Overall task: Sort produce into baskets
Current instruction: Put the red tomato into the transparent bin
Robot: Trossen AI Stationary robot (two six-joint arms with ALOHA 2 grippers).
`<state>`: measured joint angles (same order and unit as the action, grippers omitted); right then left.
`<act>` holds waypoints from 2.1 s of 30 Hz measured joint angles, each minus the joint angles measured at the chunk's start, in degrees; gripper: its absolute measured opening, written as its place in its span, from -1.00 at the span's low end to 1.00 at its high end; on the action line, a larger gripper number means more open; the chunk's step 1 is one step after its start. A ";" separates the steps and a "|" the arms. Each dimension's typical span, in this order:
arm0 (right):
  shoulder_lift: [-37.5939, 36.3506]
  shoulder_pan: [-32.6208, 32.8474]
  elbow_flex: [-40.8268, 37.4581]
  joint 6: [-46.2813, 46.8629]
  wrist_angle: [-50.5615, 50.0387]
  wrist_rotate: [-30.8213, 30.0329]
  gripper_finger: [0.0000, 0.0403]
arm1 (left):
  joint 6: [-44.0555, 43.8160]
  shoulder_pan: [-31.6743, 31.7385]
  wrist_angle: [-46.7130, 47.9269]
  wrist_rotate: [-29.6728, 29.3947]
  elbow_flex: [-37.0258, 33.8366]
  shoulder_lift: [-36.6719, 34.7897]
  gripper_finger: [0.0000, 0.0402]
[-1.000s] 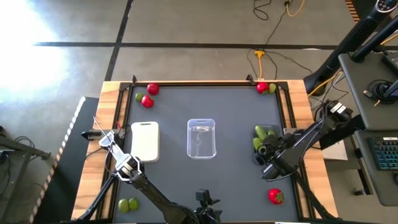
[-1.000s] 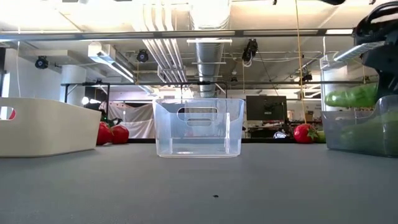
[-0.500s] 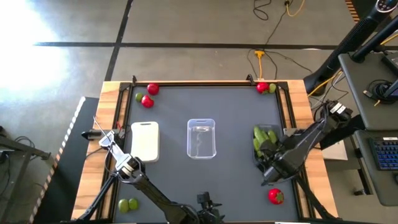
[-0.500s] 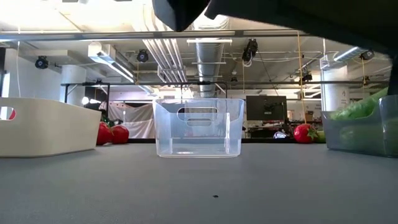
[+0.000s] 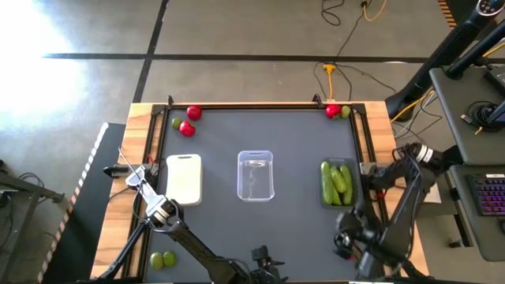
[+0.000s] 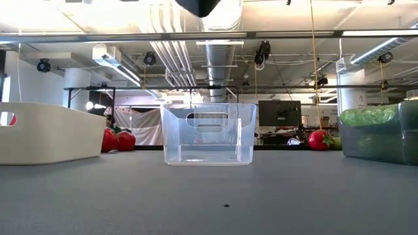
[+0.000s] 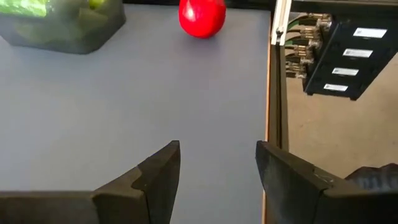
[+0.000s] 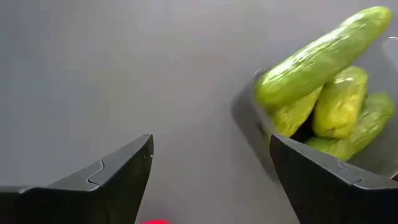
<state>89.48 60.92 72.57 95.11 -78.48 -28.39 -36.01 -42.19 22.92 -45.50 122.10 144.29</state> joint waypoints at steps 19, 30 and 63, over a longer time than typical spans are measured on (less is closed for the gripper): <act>5.22 6.69 6.05 -8.74 4.14 17.88 0.54 | 1.03 2.24 -8.21 4.55 0.00 1.57 -0.04; 5.18 5.74 0.07 -11.13 13.70 22.53 0.54 | 8.08 2.41 -23.08 6.93 0.00 5.43 -0.04; 5.37 2.76 -12.68 -16.16 25.24 24.41 0.80 | 5.51 2.80 -9.88 5.48 1.11 4.15 -0.04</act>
<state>94.85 63.68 59.90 78.95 -53.24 -3.98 -30.50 -39.39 13.04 -40.02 123.22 148.44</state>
